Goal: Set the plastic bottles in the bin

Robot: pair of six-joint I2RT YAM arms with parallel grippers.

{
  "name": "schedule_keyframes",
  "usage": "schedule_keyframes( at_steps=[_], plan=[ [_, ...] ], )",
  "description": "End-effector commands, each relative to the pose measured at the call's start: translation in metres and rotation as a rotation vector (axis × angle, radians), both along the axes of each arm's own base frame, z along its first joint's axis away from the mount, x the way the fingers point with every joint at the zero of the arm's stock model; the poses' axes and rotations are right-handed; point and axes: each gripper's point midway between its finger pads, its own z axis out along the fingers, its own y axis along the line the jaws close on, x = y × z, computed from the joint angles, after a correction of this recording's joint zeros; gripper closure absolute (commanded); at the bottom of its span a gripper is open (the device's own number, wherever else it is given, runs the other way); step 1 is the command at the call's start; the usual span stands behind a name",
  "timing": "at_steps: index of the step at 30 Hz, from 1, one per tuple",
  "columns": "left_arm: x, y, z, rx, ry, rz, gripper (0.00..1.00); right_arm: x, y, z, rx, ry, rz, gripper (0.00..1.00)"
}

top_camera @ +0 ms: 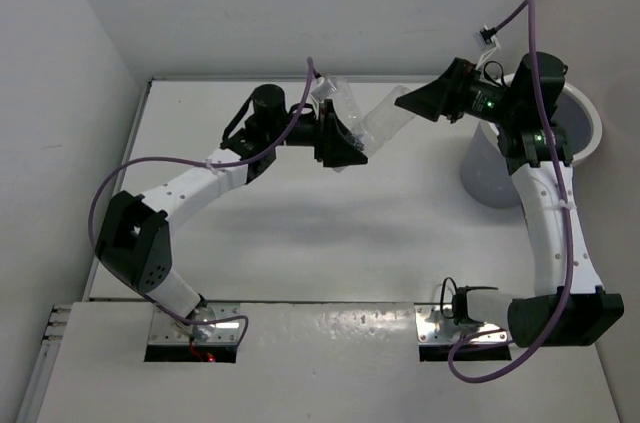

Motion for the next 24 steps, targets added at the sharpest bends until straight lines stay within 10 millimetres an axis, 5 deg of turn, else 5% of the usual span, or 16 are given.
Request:
schedule_keyframes(
  at_steps=[1,9,16,19,21,22,23,24],
  plan=[
    [-0.008,-0.010,0.022,-0.048,-0.058,-0.045,0.90,-0.004,0.004,0.018,-0.006,-0.075,0.033,0.01],
    [-0.006,-0.016,0.020,-0.044,-0.052,-0.055,0.90,-0.009,0.014,0.012,-0.023,-0.074,0.075,0.31],
    [-0.003,-0.019,0.023,-0.054,-0.041,-0.055,0.90,-0.014,0.010,0.000,-0.077,-0.062,0.074,0.24],
    [-0.004,-0.023,0.024,-0.060,-0.038,-0.065,0.90,-0.013,0.008,-0.001,-0.090,-0.072,0.063,0.43],
    [-0.005,-0.023,0.021,-0.049,-0.022,-0.065,0.66,-0.013,0.008,0.000,-0.099,-0.083,0.055,0.50],
    [-0.001,-0.024,0.022,-0.044,-0.028,-0.046,0.48,-0.013,0.007,0.003,-0.104,-0.100,0.053,0.59],
    [0.002,-0.024,0.017,-0.025,-0.013,-0.029,0.15,-0.011,0.003,0.005,-0.115,-0.111,0.033,0.62],
    [0.007,-0.024,0.016,-0.008,-0.041,-0.007,0.00,-0.010,0.002,0.010,-0.121,-0.126,0.026,0.66]
  ],
)
